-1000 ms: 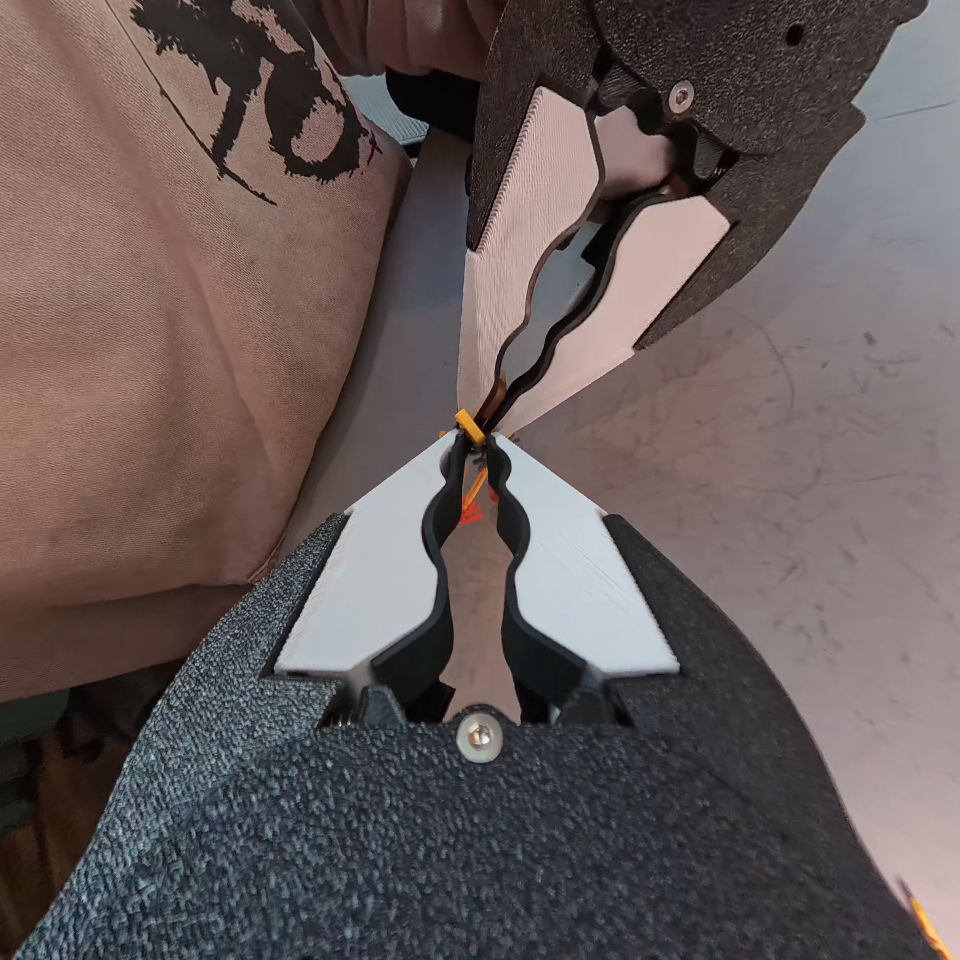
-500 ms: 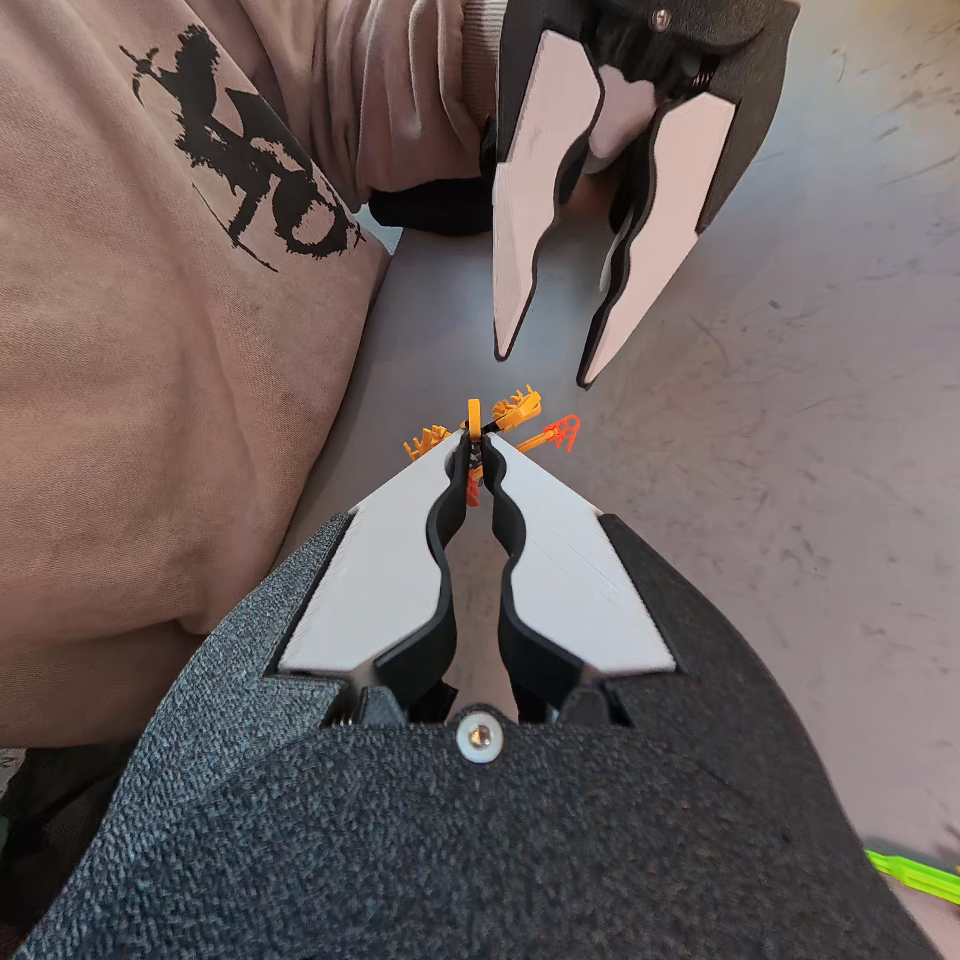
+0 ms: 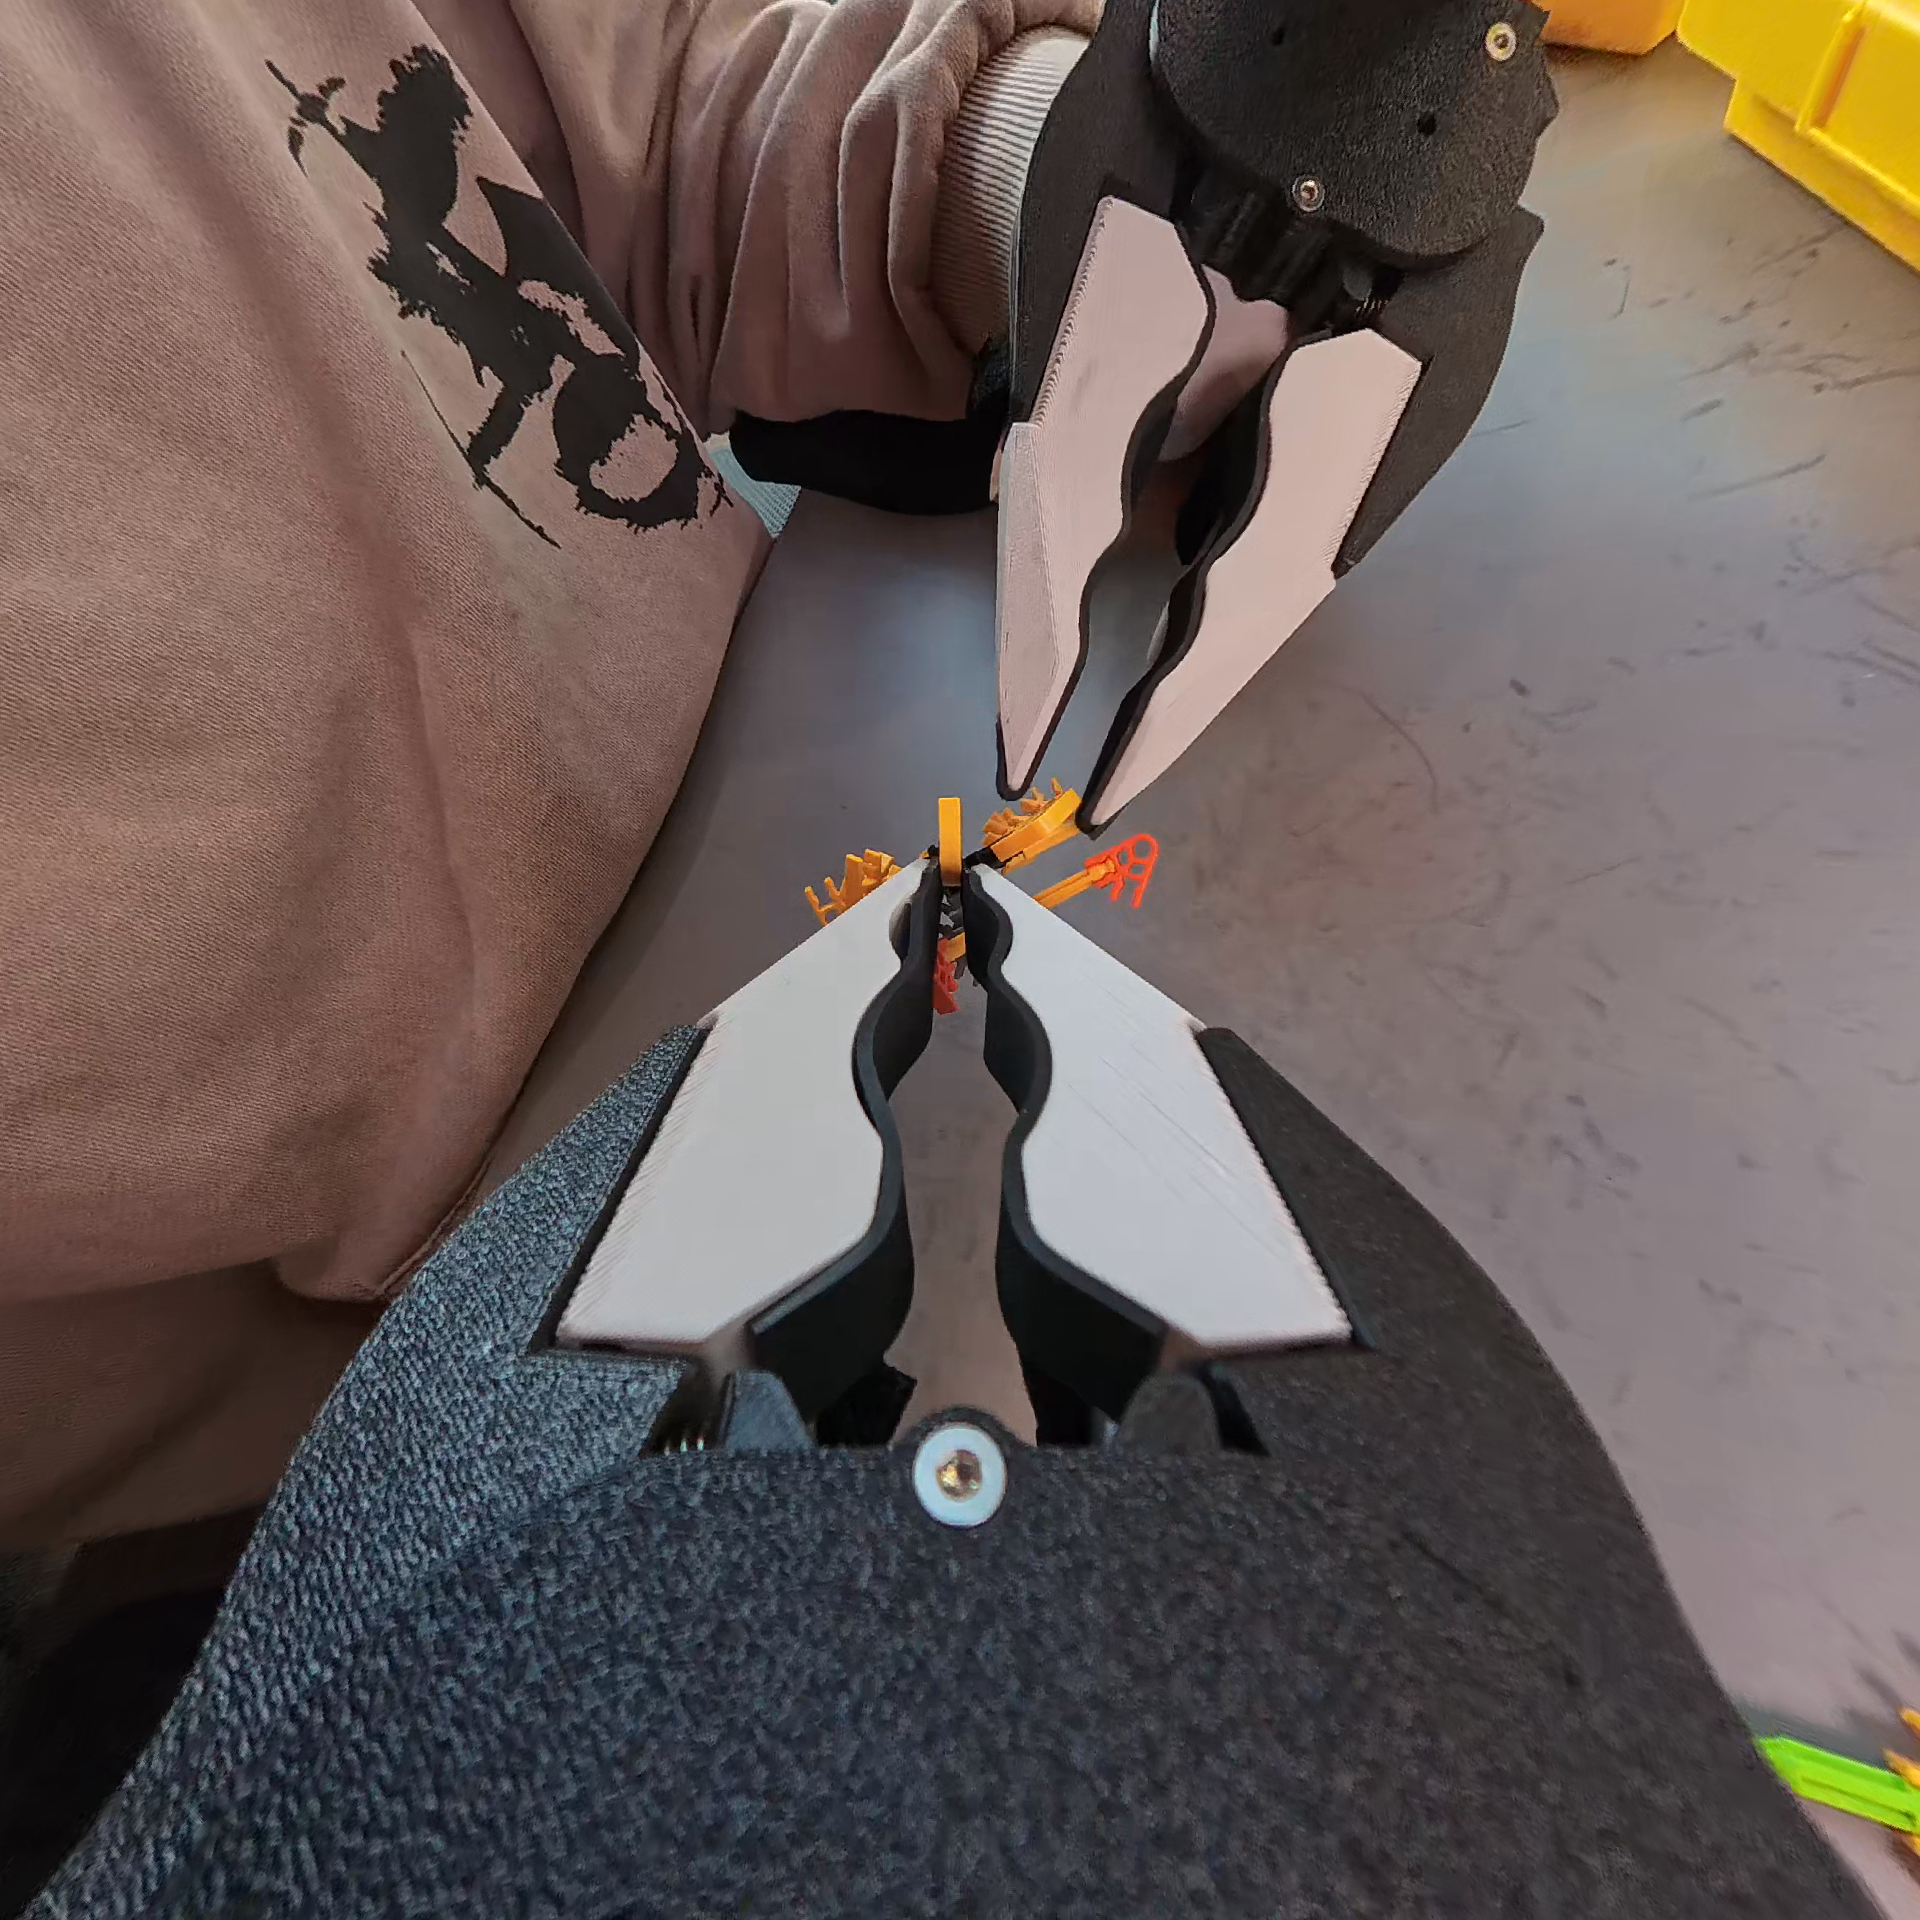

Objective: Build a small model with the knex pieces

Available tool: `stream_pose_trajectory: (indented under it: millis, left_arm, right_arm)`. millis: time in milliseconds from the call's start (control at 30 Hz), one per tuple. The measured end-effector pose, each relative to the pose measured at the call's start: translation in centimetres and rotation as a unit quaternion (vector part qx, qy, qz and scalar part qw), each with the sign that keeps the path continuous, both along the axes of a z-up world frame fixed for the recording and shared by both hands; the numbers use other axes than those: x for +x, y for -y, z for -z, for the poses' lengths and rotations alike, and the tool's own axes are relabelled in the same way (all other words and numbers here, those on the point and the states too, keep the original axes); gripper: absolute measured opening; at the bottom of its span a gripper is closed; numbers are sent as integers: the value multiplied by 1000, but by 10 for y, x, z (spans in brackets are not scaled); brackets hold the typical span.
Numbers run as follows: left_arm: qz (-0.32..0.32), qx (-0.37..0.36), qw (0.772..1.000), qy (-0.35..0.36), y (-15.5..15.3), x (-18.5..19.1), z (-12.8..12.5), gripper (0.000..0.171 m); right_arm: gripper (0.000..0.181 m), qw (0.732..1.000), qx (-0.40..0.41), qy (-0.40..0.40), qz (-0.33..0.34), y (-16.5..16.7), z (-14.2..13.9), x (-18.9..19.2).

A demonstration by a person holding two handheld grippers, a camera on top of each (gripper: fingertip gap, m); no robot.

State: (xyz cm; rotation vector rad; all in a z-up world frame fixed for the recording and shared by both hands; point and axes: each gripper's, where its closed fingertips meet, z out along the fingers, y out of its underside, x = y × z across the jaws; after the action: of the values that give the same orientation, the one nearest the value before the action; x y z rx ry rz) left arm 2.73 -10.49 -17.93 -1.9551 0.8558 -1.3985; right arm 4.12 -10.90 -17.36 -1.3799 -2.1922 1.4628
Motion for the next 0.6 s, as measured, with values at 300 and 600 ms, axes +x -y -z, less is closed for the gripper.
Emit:
stream_pose_trajectory:
  millis: [300,600]
  left_arm:
    - [-33,-30,999,9,-8,-4,-1,5]
    - [-65,-51,997,-1,-15,-7,3,4]
  right_arm:
    - [2,1000,22,11,17,-3,3,-5]
    - [2,998,24,17,46,-12,10,-7]
